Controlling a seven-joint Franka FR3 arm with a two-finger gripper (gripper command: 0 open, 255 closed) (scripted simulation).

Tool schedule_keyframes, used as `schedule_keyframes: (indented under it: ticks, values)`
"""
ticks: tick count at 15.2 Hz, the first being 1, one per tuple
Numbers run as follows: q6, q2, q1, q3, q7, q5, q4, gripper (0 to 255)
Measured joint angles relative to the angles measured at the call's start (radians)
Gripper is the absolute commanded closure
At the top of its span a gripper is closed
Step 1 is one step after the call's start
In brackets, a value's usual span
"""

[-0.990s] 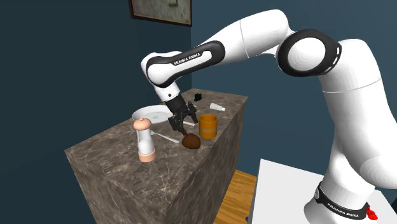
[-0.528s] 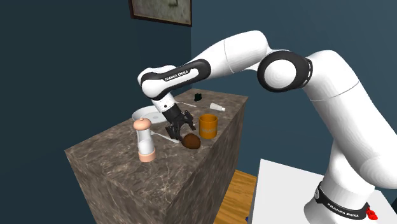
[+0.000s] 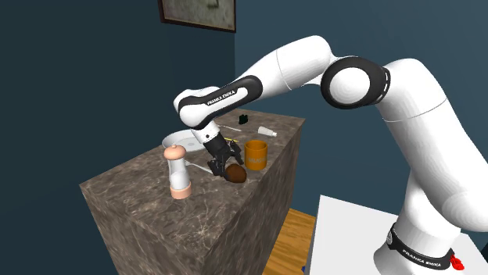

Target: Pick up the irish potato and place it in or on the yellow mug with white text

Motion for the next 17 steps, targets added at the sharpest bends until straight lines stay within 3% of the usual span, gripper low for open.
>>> schedule_keyframes:
  ticks: [2, 3, 17]
  values:
    - [0.001, 0.0, 0.0, 0.0, 0.0, 0.0, -0.001, 0]
    - [0.001, 0.0, 0.0, 0.0, 0.0, 0.0, -0.001, 255]
    - [-0.03, -0.013, 0.0, 0.0, -0.004, 0.0, 0.017, 255]
